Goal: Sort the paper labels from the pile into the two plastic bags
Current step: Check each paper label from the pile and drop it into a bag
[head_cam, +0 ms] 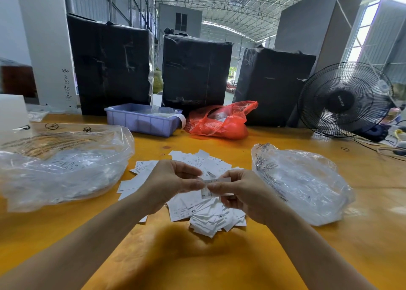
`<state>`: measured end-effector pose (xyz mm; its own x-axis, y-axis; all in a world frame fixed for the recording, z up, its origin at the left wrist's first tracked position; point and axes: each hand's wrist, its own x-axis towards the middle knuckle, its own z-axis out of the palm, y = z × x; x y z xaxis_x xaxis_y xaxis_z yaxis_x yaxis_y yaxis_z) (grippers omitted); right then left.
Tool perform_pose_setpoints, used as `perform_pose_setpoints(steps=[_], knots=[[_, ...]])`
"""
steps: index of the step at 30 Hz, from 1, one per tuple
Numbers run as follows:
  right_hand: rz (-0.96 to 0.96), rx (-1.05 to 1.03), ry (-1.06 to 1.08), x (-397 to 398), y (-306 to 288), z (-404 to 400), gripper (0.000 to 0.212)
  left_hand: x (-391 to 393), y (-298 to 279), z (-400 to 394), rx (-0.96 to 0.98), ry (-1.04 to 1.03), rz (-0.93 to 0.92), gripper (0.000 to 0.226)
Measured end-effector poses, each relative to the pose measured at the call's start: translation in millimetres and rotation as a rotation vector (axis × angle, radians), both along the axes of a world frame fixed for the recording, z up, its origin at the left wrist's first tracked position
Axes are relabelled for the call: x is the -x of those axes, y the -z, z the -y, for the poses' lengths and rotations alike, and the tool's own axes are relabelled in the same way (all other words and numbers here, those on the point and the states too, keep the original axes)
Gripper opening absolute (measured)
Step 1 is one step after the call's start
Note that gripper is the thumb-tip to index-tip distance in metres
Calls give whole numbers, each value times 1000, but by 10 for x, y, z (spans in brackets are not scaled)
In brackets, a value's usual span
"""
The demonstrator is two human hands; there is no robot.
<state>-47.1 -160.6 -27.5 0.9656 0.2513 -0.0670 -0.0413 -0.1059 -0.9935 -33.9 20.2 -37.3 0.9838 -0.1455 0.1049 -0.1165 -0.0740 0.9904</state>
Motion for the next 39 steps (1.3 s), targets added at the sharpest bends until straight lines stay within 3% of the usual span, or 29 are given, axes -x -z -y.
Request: perform_pose_setpoints(steps=[6, 10, 16, 24, 26, 30, 34, 37, 39], knots=[[-8, -68, 0, -8, 10, 5, 17, 0, 18, 19, 54, -54, 80, 23], [14, -104, 59, -27, 22, 3, 18, 24, 49, 73, 8, -1, 72, 25], [14, -11, -37, -3, 4, 23, 17, 7, 43, 44, 55, -10, 72, 25], [65, -105, -12, -13, 33, 19, 24, 26, 24, 62, 21, 45, 69, 33], [94, -81, -2, -19, 50, 4, 13, 38, 43, 77, 5, 43, 78, 33], [158, 9, 1, -20, 56, -48, 12, 4, 73, 70, 11, -42, 77, 29], [310, 91, 100, -14, 57, -21, 27, -4, 103, 80, 34, -72, 53, 33], [405, 157, 74, -7, 68, -22, 8, 5, 132, 117, 43, -55, 26, 21], [453, 218, 60, -20, 94, -45, 12, 3, 129, 130, 101, -44, -17, 8]])
